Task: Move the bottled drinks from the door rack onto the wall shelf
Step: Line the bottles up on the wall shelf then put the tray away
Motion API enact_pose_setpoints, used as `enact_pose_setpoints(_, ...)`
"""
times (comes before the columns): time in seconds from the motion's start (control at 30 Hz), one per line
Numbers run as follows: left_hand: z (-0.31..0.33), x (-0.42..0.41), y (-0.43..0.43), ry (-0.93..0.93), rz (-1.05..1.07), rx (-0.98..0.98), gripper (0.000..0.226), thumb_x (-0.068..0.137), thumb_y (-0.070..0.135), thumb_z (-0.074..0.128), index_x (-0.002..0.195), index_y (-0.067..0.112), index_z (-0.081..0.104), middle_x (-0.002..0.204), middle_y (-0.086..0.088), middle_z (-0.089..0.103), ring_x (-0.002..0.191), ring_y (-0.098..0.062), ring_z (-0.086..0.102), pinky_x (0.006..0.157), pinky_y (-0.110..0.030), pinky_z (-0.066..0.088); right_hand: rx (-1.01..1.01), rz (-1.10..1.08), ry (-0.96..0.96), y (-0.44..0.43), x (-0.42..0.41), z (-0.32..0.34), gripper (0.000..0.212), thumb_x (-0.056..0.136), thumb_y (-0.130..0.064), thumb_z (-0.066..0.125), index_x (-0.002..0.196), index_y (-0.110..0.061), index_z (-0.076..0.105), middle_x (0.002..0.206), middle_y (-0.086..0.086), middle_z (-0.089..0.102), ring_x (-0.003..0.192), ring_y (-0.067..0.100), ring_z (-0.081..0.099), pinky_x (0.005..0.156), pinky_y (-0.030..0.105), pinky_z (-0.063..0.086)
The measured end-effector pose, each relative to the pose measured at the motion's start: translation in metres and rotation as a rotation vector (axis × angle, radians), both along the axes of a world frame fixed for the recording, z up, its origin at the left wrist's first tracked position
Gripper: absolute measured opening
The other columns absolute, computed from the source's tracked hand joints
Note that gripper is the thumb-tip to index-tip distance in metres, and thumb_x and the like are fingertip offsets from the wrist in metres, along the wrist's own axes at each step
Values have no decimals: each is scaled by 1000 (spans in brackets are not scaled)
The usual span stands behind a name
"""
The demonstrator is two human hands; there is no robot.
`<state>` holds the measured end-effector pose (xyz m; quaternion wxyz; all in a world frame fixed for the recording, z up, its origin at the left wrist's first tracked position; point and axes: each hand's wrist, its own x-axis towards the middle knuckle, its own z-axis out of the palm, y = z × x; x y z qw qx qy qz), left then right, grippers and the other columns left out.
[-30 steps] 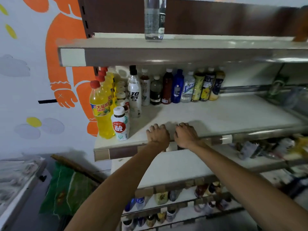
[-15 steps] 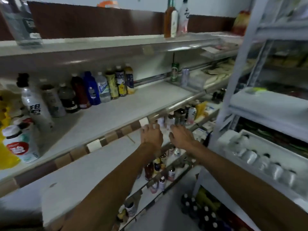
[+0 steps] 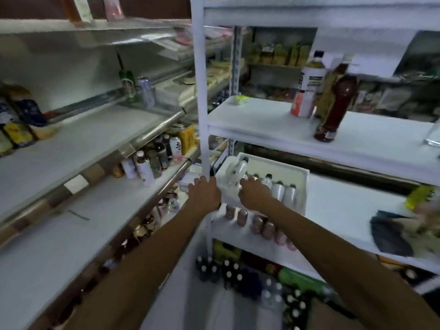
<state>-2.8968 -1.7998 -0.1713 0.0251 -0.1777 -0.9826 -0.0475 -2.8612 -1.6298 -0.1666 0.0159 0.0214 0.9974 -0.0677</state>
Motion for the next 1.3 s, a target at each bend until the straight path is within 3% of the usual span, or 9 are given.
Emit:
enact_pose_setpoints(0.2, -19, -21, 42, -122, -79, 31, 32, 97, 31, 41, 121, 9, 46, 120, -14, 56, 113, -34, 51, 92, -43, 40, -47, -178, -101, 48, 1, -31, 37, 97, -27, 43, 129, -9, 47, 126, 16, 51, 113, 34, 53, 86, 39, 45)
enact_pose_setpoints(0.4, -50, -79, 67, -223, -133, 166, 27, 93, 20, 47, 117, 6, 50, 113, -14, 62, 103, -33, 59, 77, -37, 43, -133, -343, -183, 75, -22, -61, 37, 94, -29, 47, 127, -11, 49, 120, 13, 58, 108, 31, 57, 83, 35, 46)
enact_pose_setpoints(0.57, -78, -137, 93, -326, -125, 212, 42, 94, 17, 49, 134, 4, 43, 129, -20, 52, 117, -35, 52, 94, -41, 44, -290, -561, -81, 96, -56, -84, 33, 93, -27, 53, 119, -7, 55, 120, 15, 62, 109, 32, 59, 87, 35, 47)
enact_pose_setpoints(0.73, -107, -184, 114, -350, -138, 165, 60, 94, 22, 53, 144, 0, 28, 136, -27, 43, 124, -41, 44, 102, -43, 38, -486, -664, -27, 109, -92, -109, 35, 93, -17, 61, 123, 0, 56, 125, 20, 60, 114, 34, 58, 92, 32, 43)
enact_pose_setpoints(0.9, -128, -205, 134, -262, -154, 10, 58, 93, 28, 55, 139, 0, 32, 129, -26, 48, 119, -37, 47, 94, -40, 44, -640, -696, -204, 113, -135, -138, 48, 95, -20, 58, 136, -2, 40, 129, 16, 55, 121, 31, 54, 94, 29, 40)
enact_pose_setpoints(1.0, -133, -211, 142, -181, -197, -125, 64, 93, 29, 58, 141, -2, 31, 134, -24, 46, 125, -36, 45, 97, -37, 44, -655, -758, -247, 115, -157, -152, 64, 92, -25, 64, 142, 1, 32, 131, 19, 53, 121, 35, 55, 102, 39, 45)
enact_pose_setpoints(1.17, -144, -211, 159, -124, -166, -207, 69, 95, 31, 57, 144, -5, 24, 134, -29, 44, 121, -38, 48, 96, -41, 46, -706, -844, -319, 124, -177, -162, 53, 83, -20, 73, 125, -2, 47, 116, 15, 62, 107, 32, 63, 85, 37, 54)
enact_pose_setpoints(1.3, -145, -217, 169, -201, -159, -188, 77, 95, 29, 58, 148, -2, 12, 136, -35, 38, 121, -42, 49, 98, -44, 47, -779, -900, -344, 130, -188, -162, 46, 87, -14, 67, 125, -2, 45, 108, 12, 55, 105, 27, 58, 78, 32, 48)
